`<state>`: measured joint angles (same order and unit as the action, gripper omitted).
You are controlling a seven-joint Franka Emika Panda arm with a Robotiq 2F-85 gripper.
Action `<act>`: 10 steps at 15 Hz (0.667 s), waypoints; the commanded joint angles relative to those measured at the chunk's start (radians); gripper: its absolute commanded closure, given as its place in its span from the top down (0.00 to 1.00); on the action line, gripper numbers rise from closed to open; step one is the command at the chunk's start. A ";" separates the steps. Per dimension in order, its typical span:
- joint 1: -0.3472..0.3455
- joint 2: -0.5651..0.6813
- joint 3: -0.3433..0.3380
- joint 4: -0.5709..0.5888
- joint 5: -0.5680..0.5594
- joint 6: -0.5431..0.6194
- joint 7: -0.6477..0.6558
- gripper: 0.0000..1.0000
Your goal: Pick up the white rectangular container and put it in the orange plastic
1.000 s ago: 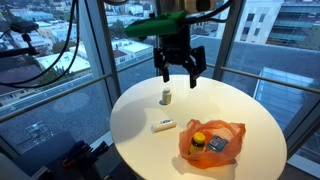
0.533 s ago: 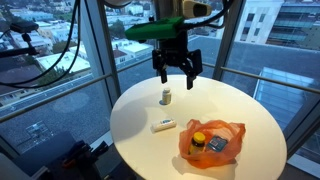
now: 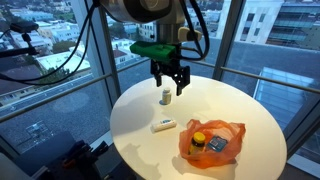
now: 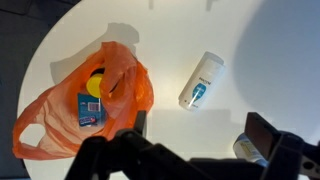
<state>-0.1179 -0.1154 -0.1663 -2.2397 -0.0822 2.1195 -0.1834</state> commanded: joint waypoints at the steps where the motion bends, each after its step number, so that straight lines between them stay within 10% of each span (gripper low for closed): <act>1: 0.004 0.057 0.017 -0.023 0.057 0.097 0.053 1.00; 10: 0.002 0.157 0.040 -0.063 0.055 0.237 0.158 1.00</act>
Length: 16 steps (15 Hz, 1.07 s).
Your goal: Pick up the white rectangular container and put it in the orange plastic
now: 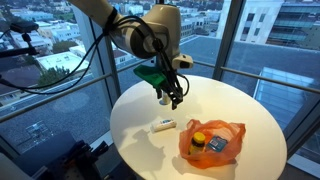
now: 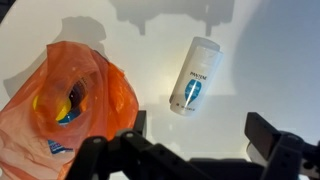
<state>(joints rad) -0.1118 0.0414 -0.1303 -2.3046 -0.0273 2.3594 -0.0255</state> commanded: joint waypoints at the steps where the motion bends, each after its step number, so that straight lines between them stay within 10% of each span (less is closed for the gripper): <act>1: -0.004 0.000 0.003 0.002 0.000 -0.003 0.000 1.00; 16: 0.029 0.207 0.004 0.026 -0.064 0.140 0.083 1.00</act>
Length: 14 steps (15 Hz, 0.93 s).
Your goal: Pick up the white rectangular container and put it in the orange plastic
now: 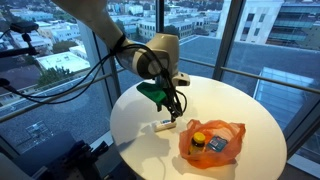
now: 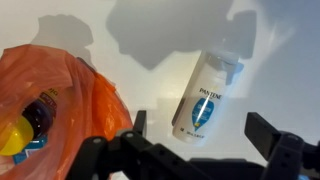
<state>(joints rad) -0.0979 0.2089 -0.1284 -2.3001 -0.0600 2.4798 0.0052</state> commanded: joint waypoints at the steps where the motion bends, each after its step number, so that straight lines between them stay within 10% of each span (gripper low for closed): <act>1: 0.022 0.051 0.001 0.022 -0.037 0.029 0.063 1.00; 14: 0.075 0.201 -0.022 0.071 -0.077 0.102 0.156 1.00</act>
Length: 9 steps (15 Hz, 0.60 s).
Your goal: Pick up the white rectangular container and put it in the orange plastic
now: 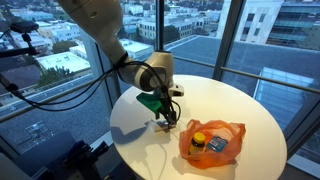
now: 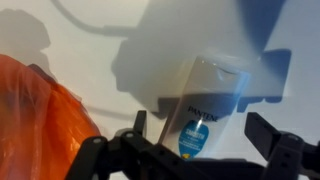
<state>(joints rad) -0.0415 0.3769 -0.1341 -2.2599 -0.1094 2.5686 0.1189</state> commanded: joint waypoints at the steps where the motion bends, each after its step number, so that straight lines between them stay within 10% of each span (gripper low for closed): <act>1: 0.022 0.041 -0.019 0.034 -0.029 0.017 0.046 1.00; 9: 0.044 0.051 -0.036 0.049 -0.031 0.020 0.057 0.32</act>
<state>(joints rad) -0.0130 0.4280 -0.1536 -2.2312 -0.1103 2.5865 0.1373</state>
